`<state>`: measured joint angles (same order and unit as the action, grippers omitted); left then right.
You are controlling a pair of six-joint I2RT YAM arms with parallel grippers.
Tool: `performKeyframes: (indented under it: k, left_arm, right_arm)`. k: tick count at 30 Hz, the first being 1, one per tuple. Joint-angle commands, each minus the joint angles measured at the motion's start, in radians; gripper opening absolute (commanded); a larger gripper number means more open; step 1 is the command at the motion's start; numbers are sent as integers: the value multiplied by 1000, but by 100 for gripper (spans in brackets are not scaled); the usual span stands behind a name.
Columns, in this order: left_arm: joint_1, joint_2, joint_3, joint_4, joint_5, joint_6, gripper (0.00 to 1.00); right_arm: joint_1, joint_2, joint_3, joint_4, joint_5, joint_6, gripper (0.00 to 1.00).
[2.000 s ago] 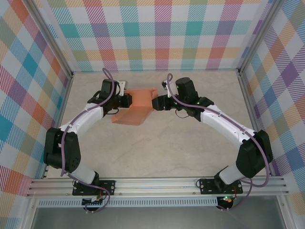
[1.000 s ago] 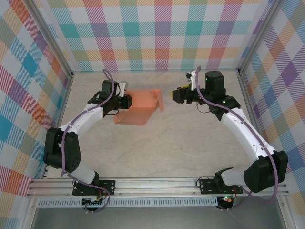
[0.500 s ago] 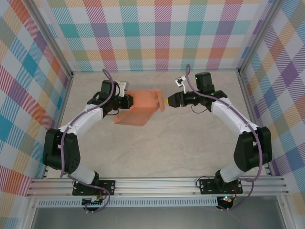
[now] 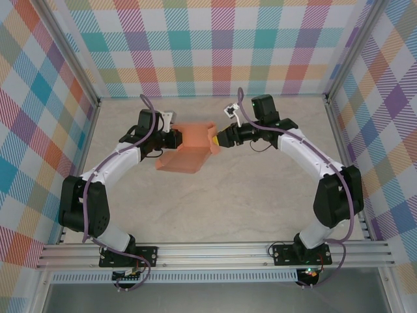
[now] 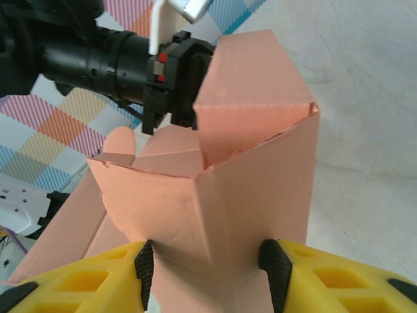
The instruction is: Fold the paper box
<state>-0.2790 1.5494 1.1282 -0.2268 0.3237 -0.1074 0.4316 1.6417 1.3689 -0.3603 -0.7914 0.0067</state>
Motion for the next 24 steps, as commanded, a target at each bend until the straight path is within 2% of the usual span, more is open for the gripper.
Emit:
performKeyframes:
  k: [1,6,11,24]
  left_arm:
    - [0,-40,0,17,22,14,0]
    - [-1,-37,10,6,21,19,0]
    - [-1,-33,19,4,22,17,0]
    - [0,-34,13,1,21,14,0]
  right_arm:
    - [11,9,23,2,18,-45,55]
    - [20,9,5,-5,-13,-84,58]
    - [19,12,-10,11,3,-83,56]
    - [20,-5,-61,118,184,-6,45]
